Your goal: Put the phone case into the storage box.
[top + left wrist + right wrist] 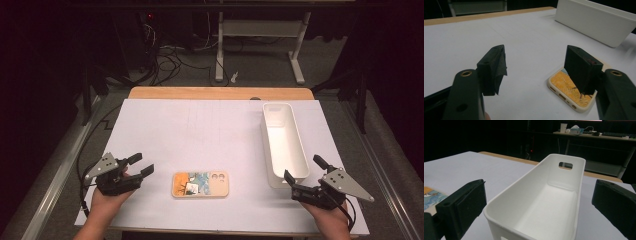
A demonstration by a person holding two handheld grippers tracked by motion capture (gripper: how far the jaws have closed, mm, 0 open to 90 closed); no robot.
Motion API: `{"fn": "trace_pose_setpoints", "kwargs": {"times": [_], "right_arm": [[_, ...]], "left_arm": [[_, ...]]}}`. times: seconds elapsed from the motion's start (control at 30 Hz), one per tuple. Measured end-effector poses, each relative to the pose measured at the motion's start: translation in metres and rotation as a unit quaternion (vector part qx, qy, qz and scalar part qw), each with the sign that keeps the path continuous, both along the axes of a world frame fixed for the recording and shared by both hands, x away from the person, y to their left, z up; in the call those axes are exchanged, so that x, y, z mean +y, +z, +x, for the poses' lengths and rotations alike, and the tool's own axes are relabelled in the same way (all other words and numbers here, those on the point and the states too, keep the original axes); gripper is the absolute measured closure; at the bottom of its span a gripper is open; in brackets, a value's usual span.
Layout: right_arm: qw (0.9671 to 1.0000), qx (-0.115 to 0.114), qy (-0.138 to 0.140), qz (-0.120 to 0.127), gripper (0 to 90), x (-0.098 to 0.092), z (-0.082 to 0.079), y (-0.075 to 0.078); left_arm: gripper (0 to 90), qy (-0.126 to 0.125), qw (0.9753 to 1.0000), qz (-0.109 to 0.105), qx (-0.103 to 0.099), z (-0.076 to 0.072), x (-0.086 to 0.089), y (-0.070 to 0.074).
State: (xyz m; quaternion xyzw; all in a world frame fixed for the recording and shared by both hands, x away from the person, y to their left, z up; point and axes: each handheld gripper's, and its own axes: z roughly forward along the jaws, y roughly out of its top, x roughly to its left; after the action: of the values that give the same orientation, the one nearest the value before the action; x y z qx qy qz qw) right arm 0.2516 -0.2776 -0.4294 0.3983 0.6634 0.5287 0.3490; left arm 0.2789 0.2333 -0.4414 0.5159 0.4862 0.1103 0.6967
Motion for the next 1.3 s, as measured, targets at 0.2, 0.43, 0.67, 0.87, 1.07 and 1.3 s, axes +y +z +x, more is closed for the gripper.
{"fn": "trace_pose_setpoints", "kwargs": {"times": [0.2, 0.43, 0.67, 0.87, 1.07, 1.3], "right_arm": [[1.0000, 0.001, 0.001, -0.001, 0.2, 0.000, 0.000, -0.001], [1.0000, 0.003, -0.002, 0.000, 0.2, 0.000, 0.001, -0.001], [1.0000, 0.003, -0.006, 0.002, 0.3, -0.001, 0.001, -0.001], [1.0000, 0.002, -0.006, 0.001, 0.3, -0.001, 0.001, -0.001], [1.0000, 0.002, -0.003, -0.001, 0.3, 0.000, 0.001, -0.001], [1.0000, 0.000, -0.001, -0.004, 0.4, 0.001, 0.001, -0.001]], "left_arm": [[42.9, -0.005, 1.0000, 0.001, -0.001, -0.002, -0.002, 0.000], [51.4, 0.001, 1.0000, -0.005, 0.001, -0.002, -0.004, 0.000], [60.6, -0.006, 0.9999, -0.005, 0.008, -0.002, -0.007, -0.001], [70.8, -0.013, 0.9998, 0.009, 0.010, -0.004, -0.014, -0.004], [76.3, -0.024, 0.9994, 0.017, 0.018, -0.007, -0.026, -0.007], [83.3, -0.045, 0.9985, 0.015, 0.028, -0.010, -0.038, -0.007]]}}
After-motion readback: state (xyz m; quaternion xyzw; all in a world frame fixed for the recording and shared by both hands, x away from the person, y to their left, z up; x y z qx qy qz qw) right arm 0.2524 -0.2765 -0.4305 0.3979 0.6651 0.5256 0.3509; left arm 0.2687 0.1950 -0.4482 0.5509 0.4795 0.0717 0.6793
